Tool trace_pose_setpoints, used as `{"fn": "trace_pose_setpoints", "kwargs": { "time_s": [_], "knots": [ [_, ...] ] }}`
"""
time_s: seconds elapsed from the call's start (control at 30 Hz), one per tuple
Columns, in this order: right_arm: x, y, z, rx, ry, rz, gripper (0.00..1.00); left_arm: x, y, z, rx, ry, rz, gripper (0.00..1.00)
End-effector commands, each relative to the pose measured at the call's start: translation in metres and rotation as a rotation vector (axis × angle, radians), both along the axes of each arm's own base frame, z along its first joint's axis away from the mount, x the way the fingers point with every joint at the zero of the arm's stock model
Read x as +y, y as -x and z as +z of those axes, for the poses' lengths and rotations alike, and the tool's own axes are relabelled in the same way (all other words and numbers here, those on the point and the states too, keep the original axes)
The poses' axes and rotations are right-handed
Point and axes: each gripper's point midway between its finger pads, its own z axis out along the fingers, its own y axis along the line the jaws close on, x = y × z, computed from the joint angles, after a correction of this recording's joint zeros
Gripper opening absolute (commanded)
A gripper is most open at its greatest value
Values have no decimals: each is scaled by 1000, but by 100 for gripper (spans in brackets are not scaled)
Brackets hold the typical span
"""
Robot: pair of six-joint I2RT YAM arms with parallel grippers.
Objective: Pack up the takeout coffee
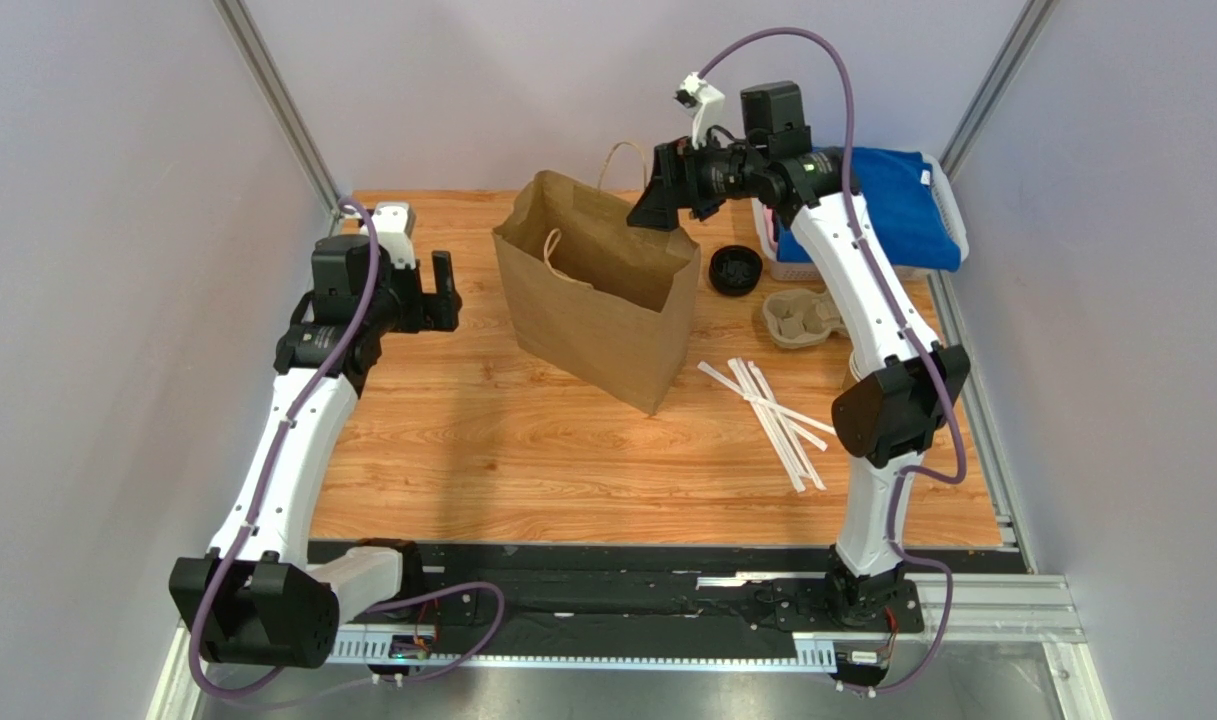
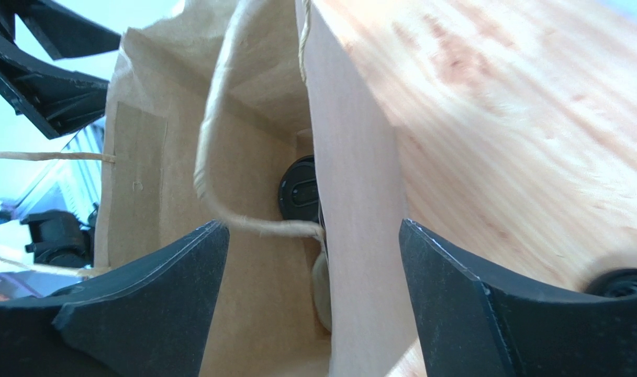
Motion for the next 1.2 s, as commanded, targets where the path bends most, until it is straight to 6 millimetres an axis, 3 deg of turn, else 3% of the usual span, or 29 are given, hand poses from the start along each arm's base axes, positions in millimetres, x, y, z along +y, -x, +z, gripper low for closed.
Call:
{"fn": "trace_pose_setpoints", "kwargs": {
  "time_s": [0.0, 0.07, 0.13, 0.17, 0.23, 0.3, 0.33, 0.4, 0.43, 0.47, 0.67, 0.9, 1.17],
  "knots": [
    [-31, 16, 95, -238, -66, -73, 85, -3, -3, 27, -85, 40, 0, 99],
    [-44, 31, 116, -279, -77, -86, 85, -6, -2, 28, -88, 58, -11, 99],
    [-54, 42, 110, -254, -61, -107, 85, -9, -2, 30, -97, 88, -18, 99],
    [-62, 58, 122, -296, -52, -106, 85, -11, -2, 31, -100, 101, -23, 99],
    [-74, 71, 95, -256, 21, -120, 85, -12, -4, 30, -106, 115, -18, 99],
    [-88, 95, 89, -271, 69, -129, 84, -11, -6, 28, -102, 131, -9, 99],
    [-96, 102, 59, -220, 135, -130, 81, -10, -7, 27, -98, 137, -3, 99],
    [-108, 127, 50, -237, 185, -117, 75, -11, -7, 26, -93, 151, -6, 99],
    [-117, 134, 15, -195, 270, -94, 65, -10, -8, 26, -90, 156, -4, 99],
    [-125, 145, 8, -207, 308, -88, 61, -12, -8, 26, -91, 161, -10, 99],
    [-166, 188, -94, -75, 629, 129, 37, -19, -8, 26, -87, 176, -50, 98],
    [-222, 186, -190, -46, 976, 239, 30, -22, -8, 22, -65, 182, -68, 97],
    [-243, 160, -250, -14, 1090, 245, 26, -19, -6, 19, -54, 154, -68, 97]
  ]
}}
